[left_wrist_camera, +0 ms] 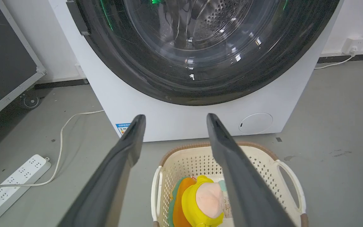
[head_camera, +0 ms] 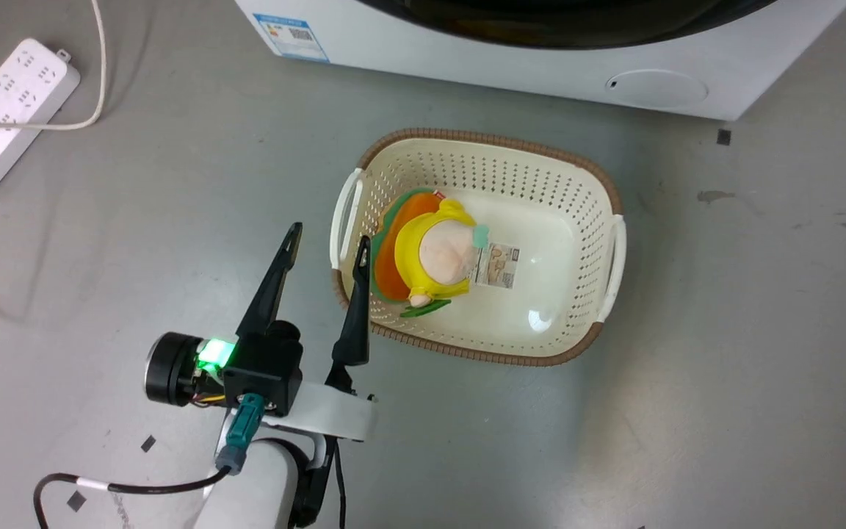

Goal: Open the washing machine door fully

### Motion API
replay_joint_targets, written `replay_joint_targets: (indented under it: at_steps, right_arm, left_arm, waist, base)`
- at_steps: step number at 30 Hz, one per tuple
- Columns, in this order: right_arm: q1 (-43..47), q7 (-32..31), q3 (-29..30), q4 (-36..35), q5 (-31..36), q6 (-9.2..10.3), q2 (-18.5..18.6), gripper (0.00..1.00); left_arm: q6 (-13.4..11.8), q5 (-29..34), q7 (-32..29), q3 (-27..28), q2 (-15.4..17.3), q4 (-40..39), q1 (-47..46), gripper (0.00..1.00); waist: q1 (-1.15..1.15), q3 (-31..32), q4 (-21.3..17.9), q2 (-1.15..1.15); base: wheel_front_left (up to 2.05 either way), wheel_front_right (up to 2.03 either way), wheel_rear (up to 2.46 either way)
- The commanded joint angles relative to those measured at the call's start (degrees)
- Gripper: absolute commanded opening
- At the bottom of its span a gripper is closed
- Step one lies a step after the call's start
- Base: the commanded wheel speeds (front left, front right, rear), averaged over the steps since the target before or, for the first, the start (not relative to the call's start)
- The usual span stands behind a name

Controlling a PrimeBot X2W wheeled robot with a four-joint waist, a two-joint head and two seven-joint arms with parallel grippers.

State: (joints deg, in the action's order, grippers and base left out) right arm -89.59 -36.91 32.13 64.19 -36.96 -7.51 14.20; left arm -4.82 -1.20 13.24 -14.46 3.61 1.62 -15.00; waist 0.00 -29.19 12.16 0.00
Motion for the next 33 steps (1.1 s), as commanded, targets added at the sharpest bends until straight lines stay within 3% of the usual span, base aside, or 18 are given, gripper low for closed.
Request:
replay_joint_targets:
  at_steps: [1, 11, 19, 25, 26, 33]
  right_arm:
    - [-2.6, -1.4, 0.8, 1.8, -1.1, 0.02, 0.4, 0.00]
    - [-5.0, -11.5, 5.2, 9.1, -5.0, 0.02, 1.7, 0.00]
    - [4.0, -13.0, 3.0, 8.2, -3.7, 0.02, -0.1, 0.00]
    - [12.6, -17.4, 1.6, 5.2, -5.0, 0.02, -2.7, 0.00]
    - [17.2, -19.8, 0.9, 2.5, -6.2, 0.02, -4.8, 0.00]
    - [28.3, -26.5, -1.1, -5.5, -9.8, 0.02, -9.8, 0.00]
  left_arm:
    - [-0.3, -0.3, 0.6, -0.5, -0.1, 0.1, -1.1, 1.00]
    - [-0.8, -0.5, 1.8, -1.1, -0.1, 0.6, -1.9, 1.00]
    - [-0.7, -0.6, 1.8, -0.9, -0.1, 1.3, -0.5, 1.00]
    - [-0.4, -0.7, 1.8, -0.7, 0.3, 2.3, 2.0, 1.00]
    - [-0.3, -0.9, 1.8, -0.5, 0.5, 2.9, 3.4, 1.00]
    - [0.5, -1.6, 1.8, -0.7, 0.3, 4.1, 6.4, 1.00]
  waist:
    - [0.00, -0.4, 0.3, 0.00]
    - [0.00, 0.6, 0.6, 0.00]
    - [0.00, 5.9, -0.4, 0.00]
    - [0.00, 11.1, -1.3, 0.00]
    - [0.00, 13.3, -1.7, 0.00]
    - [0.00, 18.2, -1.8, 0.00]
  base:
    - [0.00, 0.00, 0.00]
    - [0.00, 0.00, 0.00]
    - [0.00, 0.00, 0.00]
    - [0.00, 0.00, 0.00]
    - [0.00, 0.00, 0.00]
    - [0.00, 0.00, 0.00]
